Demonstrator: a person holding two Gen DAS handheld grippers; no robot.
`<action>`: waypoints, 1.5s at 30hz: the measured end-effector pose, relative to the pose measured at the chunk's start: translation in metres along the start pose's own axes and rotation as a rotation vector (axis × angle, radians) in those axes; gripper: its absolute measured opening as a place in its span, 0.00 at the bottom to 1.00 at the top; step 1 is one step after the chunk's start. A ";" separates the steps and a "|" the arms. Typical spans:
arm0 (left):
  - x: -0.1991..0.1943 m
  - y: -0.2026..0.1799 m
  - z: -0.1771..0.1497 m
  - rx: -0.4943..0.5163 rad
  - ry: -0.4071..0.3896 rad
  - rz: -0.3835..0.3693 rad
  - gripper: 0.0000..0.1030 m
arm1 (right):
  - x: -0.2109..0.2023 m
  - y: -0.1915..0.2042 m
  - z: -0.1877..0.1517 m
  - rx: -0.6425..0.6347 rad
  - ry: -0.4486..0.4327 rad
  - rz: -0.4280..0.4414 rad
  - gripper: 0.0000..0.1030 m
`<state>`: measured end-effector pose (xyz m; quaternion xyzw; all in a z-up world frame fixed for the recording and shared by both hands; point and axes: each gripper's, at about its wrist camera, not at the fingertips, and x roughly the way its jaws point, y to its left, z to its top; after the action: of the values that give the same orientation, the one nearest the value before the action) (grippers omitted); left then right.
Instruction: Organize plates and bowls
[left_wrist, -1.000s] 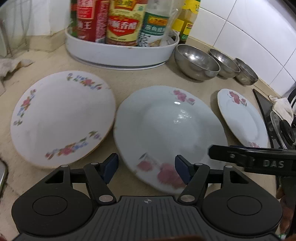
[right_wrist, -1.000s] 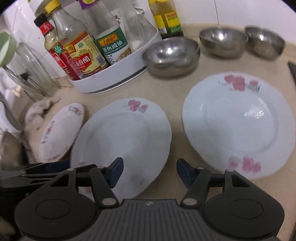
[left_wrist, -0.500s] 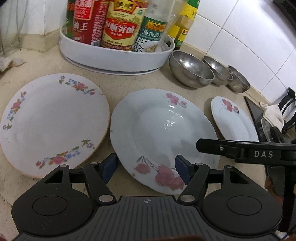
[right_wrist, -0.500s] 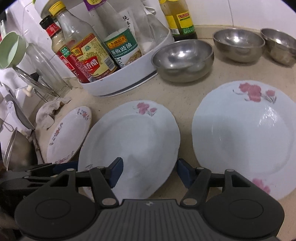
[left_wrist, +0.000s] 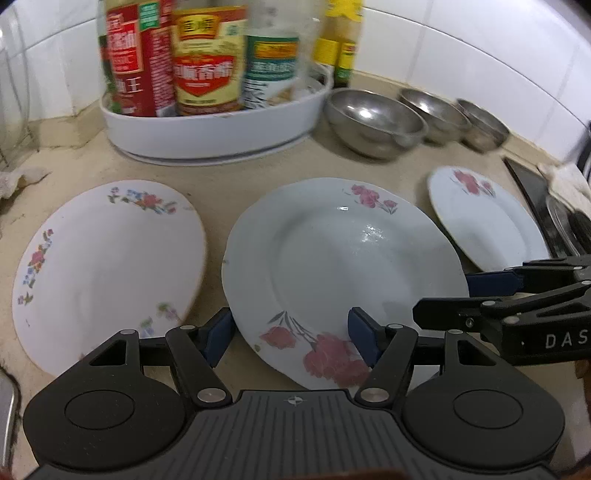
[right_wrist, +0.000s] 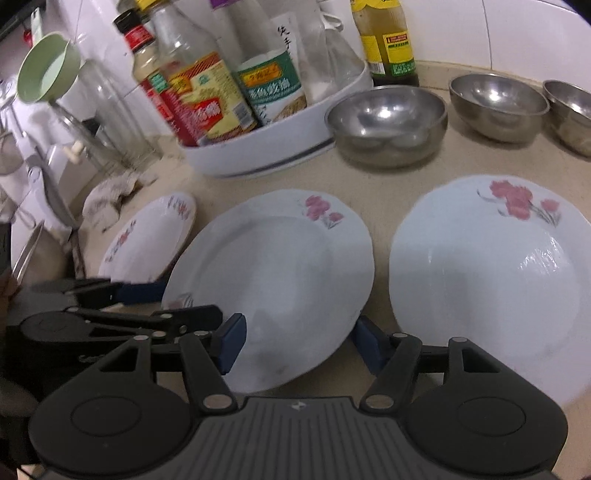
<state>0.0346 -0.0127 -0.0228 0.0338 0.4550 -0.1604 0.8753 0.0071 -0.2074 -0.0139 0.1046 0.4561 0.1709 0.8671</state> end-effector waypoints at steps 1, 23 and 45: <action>-0.001 -0.002 -0.001 0.009 0.004 -0.011 0.71 | -0.005 0.001 -0.004 -0.006 0.011 -0.004 0.60; -0.032 -0.016 -0.040 0.043 0.009 -0.110 0.72 | -0.061 -0.006 -0.052 0.025 0.057 -0.036 0.60; -0.073 0.073 -0.029 -0.217 -0.132 0.304 0.81 | -0.026 0.044 0.047 -0.236 -0.022 0.148 0.60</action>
<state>-0.0046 0.0808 0.0125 -0.0032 0.4008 0.0218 0.9159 0.0234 -0.1780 0.0471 0.0369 0.4143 0.2857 0.8633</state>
